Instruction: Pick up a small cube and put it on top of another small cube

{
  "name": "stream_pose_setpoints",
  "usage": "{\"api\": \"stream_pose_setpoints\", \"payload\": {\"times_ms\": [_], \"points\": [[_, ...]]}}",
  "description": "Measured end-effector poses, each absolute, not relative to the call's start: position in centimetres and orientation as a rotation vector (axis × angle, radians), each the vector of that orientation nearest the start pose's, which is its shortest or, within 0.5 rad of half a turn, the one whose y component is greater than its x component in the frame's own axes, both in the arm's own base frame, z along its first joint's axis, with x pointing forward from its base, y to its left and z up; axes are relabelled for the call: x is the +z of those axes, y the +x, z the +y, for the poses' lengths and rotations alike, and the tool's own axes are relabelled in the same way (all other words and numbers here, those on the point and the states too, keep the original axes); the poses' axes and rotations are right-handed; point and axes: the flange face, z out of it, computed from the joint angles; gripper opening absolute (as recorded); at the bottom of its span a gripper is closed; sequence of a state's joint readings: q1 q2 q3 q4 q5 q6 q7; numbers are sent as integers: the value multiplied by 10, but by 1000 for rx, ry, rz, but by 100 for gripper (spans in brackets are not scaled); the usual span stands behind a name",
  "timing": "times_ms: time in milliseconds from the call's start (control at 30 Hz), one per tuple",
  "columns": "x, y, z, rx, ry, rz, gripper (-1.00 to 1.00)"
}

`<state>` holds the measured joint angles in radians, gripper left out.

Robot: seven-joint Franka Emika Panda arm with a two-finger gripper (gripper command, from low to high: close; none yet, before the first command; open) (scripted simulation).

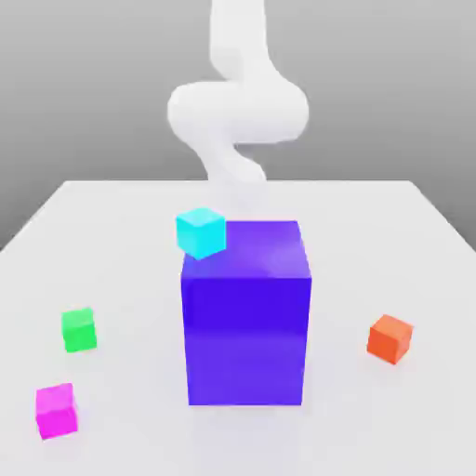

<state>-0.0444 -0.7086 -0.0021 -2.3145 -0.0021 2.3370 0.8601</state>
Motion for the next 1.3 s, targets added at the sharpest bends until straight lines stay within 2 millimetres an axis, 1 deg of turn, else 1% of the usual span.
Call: {"api": "stream_pose_setpoints", "payload": {"times_ms": [100,200,333,433,533,667,767,833,900,1033,1067,1233,1267,1300], "points": [[626,416,-44,-843,-2397,1369,0],[575,443,-73,-742,-2353,1550,0],[503,465,-113,-604,-2272,1788,0],[447,473,-143,-499,-2194,1962,0],[390,472,-172,-392,-2101,2130,0],[314,454,-216,-247,-1930,2367,0],[257,438,-232,-133,-1819,2505,0],[220,423,-242,-58,-1733,2597,0],[188,414,-248,-14,-1679,2649,0],[136,411,-250,-1,-1662,2666,0],[129,410,-249,-1,-1662,2666,-100],[129,410,-249,-4,-1661,2666,-100],[126,410,-249,-3,-1661,2666,-100],[131,410,-249,-2,-1661,2666,-100]]}}
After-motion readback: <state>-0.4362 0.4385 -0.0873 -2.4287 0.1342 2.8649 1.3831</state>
